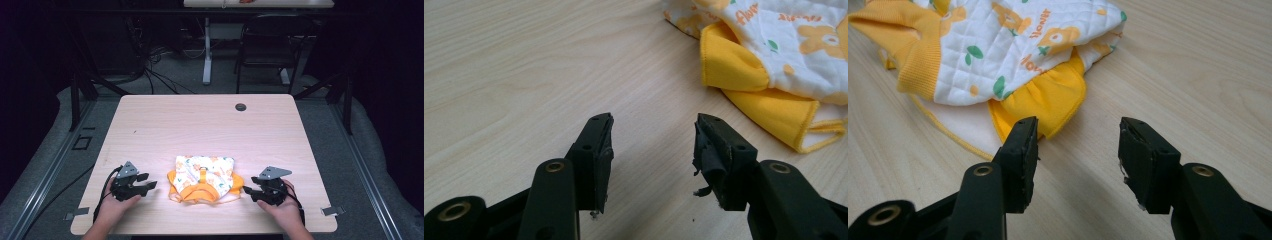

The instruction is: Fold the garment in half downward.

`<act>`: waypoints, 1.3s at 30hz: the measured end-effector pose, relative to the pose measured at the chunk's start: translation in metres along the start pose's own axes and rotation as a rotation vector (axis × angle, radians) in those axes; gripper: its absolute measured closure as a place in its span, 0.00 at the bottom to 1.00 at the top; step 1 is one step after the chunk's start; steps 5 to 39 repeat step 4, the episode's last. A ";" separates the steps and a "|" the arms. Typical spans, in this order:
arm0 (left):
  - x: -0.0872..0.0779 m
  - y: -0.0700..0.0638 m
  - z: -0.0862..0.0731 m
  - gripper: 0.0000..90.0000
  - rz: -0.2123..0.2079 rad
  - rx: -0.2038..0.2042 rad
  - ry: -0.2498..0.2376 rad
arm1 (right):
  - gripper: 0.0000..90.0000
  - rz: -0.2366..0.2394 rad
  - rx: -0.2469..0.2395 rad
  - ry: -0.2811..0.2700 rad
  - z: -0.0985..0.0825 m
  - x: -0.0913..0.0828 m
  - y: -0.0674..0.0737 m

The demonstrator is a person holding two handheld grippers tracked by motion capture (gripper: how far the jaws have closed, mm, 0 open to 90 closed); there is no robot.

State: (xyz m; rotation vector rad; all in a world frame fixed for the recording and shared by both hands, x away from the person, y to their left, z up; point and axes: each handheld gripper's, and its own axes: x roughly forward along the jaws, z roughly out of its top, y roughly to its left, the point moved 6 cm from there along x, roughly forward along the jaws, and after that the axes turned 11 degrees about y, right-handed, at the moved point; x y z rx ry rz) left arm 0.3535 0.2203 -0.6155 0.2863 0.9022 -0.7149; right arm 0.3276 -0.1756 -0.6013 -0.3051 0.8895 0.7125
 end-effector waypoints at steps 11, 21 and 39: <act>0.001 -0.003 0.002 0.55 -0.002 0.007 -0.006 | 0.55 -0.004 -0.023 -0.001 0.002 0.003 0.005; 0.001 -0.003 0.002 0.55 -0.002 0.007 -0.006 | 0.55 -0.004 -0.023 -0.001 0.002 0.003 0.005; 0.001 -0.003 0.002 0.55 -0.002 0.007 -0.006 | 0.55 -0.004 -0.023 -0.001 0.002 0.003 0.005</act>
